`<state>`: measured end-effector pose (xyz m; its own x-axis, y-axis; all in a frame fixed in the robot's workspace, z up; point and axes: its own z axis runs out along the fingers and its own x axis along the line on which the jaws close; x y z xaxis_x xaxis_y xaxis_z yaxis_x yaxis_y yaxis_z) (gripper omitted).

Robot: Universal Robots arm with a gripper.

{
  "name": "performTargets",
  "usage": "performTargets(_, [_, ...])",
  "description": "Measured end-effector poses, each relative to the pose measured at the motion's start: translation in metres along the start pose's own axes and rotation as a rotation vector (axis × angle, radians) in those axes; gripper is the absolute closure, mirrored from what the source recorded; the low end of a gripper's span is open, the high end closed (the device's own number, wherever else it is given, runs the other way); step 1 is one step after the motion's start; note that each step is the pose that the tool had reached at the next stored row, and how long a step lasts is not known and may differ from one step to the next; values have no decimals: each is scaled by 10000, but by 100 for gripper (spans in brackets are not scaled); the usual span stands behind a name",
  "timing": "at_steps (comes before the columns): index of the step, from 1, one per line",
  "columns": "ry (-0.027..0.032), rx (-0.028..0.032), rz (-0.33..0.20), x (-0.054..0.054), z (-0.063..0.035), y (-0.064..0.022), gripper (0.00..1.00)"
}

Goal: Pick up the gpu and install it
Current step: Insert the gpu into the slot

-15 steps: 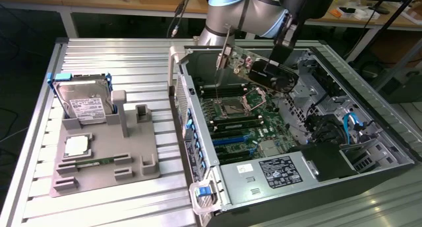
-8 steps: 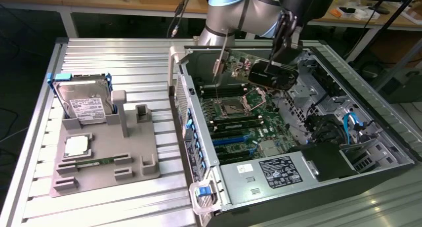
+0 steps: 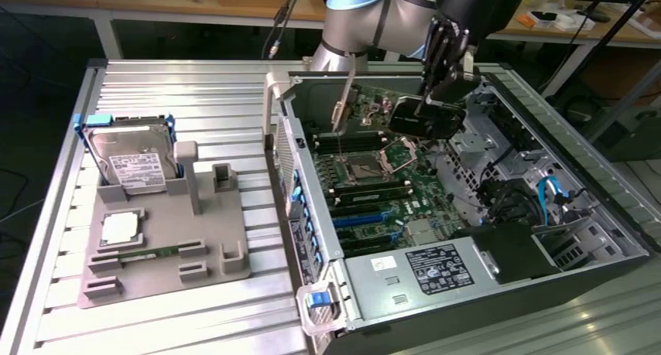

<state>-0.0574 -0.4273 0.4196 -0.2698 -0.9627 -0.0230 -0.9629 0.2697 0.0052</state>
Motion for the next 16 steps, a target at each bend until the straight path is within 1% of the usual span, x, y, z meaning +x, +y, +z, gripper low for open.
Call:
performTargets(13, [12,-53,-2314,2,109,-1,73])
performTargets(14, [13,-59,-2560,3,124,-1,73])
performTargets(16, [14,-65,-2837,3,145,-2,73])
